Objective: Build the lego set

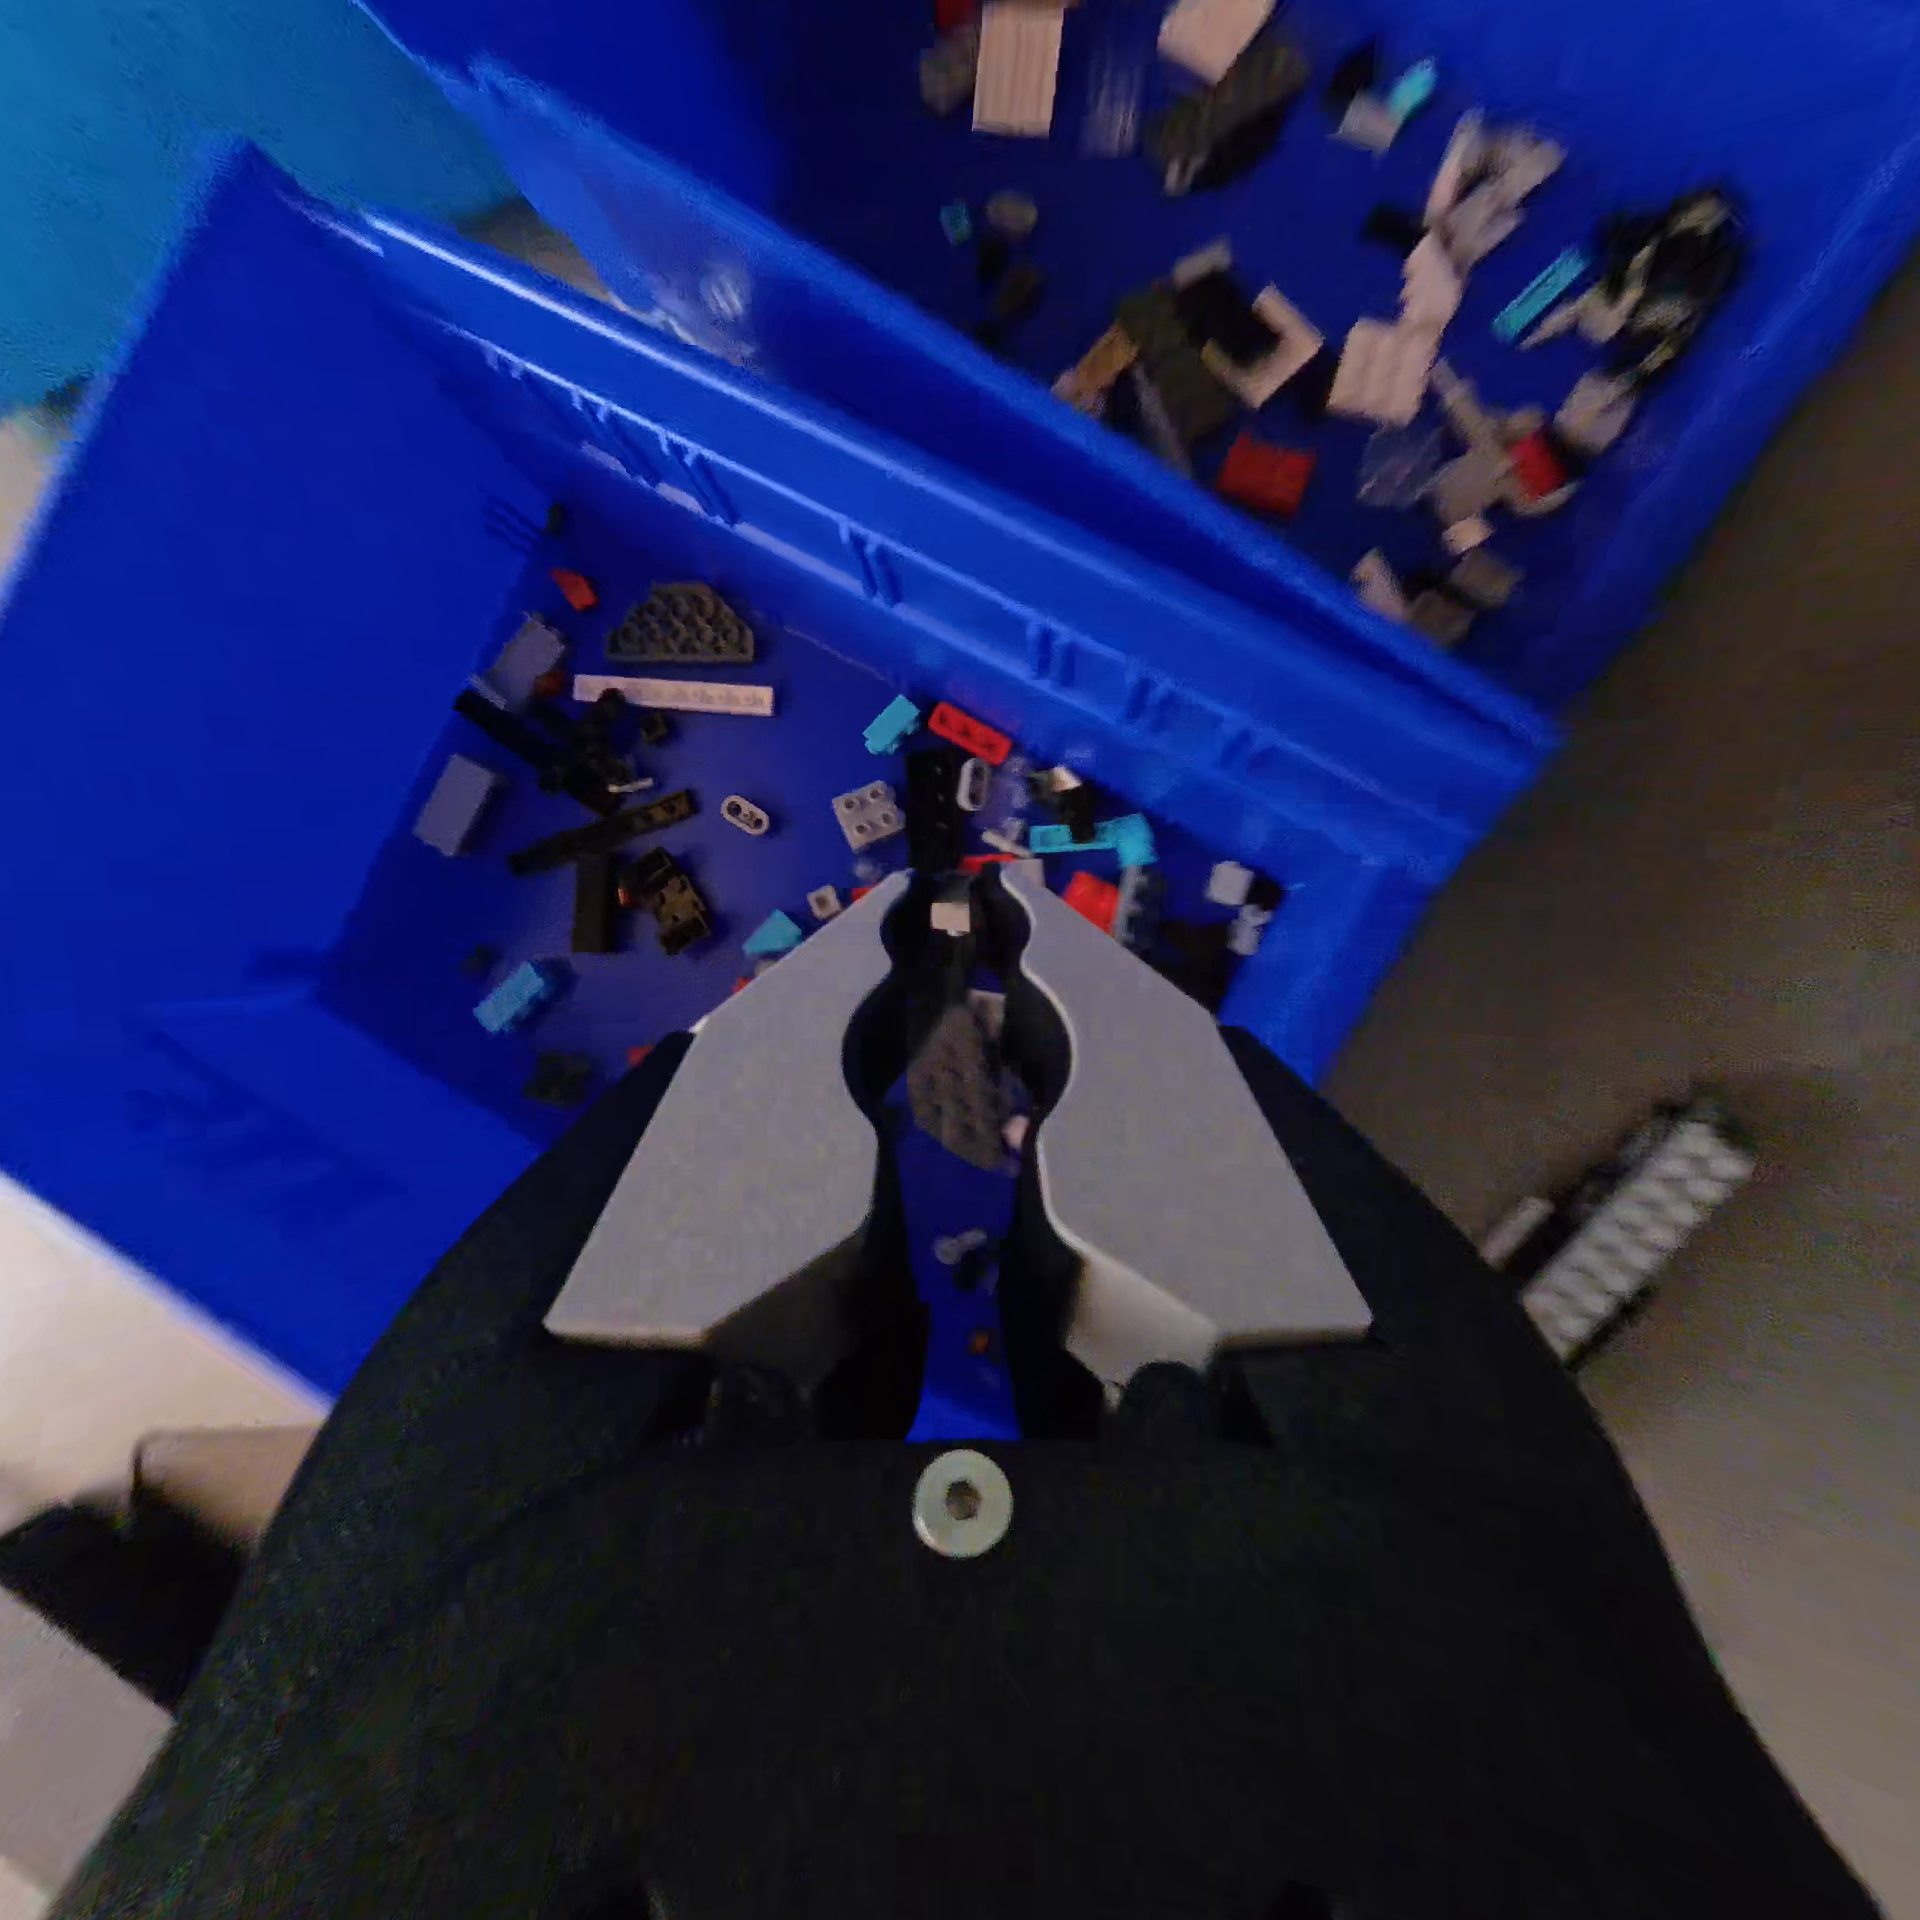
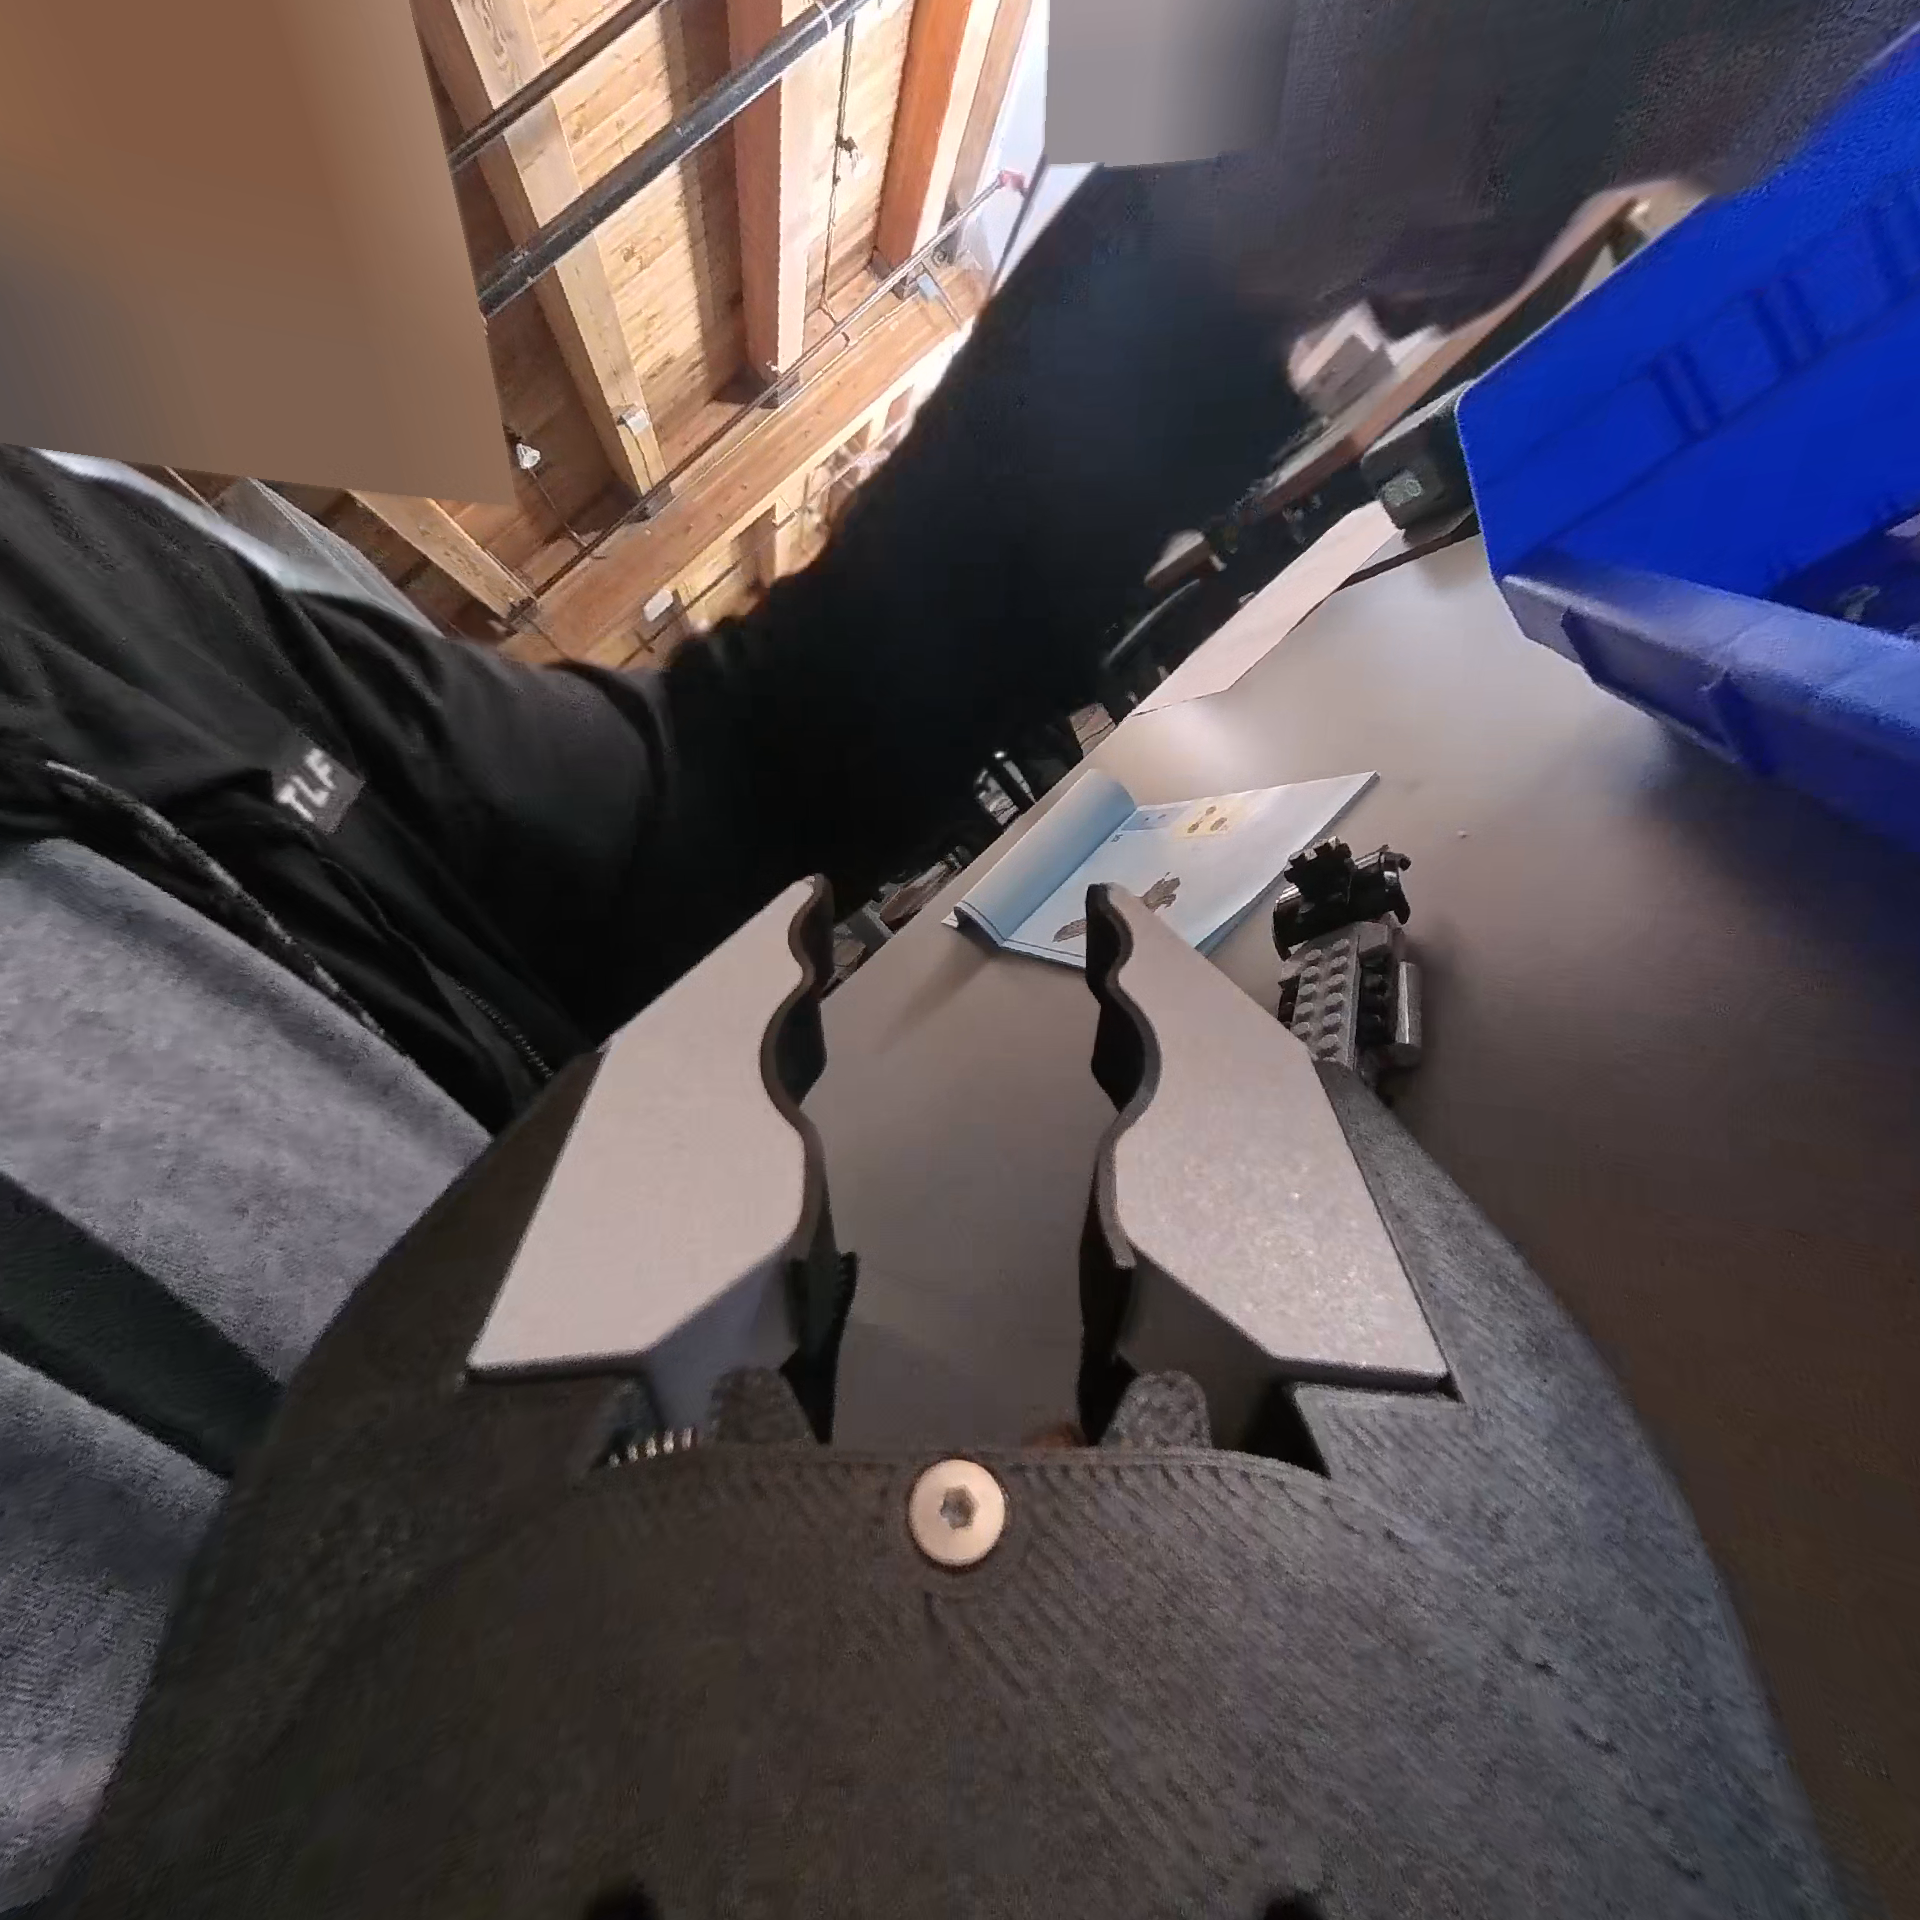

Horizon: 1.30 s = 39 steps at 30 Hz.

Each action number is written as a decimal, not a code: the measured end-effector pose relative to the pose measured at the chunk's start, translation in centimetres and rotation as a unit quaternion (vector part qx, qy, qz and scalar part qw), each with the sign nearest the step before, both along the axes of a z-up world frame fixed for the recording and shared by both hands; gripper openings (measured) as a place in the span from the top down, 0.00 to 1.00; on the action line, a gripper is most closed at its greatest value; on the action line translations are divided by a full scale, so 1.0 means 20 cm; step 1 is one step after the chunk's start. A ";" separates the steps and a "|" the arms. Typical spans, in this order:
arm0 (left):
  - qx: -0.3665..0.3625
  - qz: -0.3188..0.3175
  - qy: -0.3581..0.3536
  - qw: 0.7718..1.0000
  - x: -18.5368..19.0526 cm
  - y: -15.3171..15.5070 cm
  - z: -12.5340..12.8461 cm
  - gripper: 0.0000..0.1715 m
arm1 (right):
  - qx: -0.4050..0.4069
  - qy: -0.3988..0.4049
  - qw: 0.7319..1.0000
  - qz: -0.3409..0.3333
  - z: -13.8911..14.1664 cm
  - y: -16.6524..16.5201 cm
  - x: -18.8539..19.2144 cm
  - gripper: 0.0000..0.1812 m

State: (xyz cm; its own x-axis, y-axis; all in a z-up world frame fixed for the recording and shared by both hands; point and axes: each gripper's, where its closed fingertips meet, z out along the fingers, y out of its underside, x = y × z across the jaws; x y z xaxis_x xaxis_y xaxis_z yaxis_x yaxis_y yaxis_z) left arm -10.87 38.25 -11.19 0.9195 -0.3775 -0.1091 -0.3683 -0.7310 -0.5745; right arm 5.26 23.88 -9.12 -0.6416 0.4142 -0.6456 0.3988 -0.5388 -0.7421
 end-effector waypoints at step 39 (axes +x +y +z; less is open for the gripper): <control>0.095 0.357 -0.152 0.917 0.51 -1.34 -0.32 0.72 | 0.071 -0.080 0.993 -0.046 -0.15 -0.01 -0.11 0.71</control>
